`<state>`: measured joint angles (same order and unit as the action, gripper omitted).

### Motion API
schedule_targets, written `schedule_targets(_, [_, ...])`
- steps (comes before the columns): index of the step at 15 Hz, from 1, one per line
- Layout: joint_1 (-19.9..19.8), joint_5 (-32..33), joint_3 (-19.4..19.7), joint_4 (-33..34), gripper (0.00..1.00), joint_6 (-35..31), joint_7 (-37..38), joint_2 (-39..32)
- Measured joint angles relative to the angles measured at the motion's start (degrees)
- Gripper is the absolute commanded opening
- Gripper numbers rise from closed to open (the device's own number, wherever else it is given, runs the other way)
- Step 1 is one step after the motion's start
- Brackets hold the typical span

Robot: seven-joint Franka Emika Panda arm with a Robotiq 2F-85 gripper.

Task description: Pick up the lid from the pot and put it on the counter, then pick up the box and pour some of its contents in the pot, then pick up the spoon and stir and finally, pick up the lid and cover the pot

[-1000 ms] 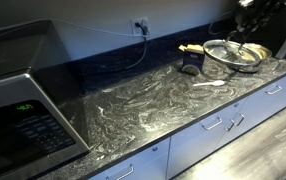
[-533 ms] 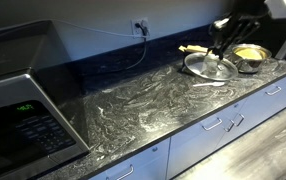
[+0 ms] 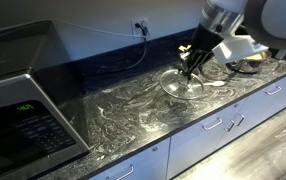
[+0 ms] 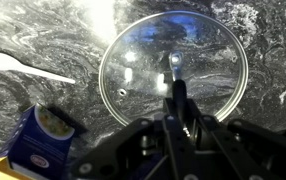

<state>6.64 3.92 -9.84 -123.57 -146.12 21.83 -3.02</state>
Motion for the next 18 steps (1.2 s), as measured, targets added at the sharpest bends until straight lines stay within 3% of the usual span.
schedule_targets(10, [4.5,5.7,4.3,11.9,0.04,-0.1,1.1,-16.3])
schedule_targets(18, [6.5,5.6,6.9,16.6,0.04,0.4,1.1,-22.3])
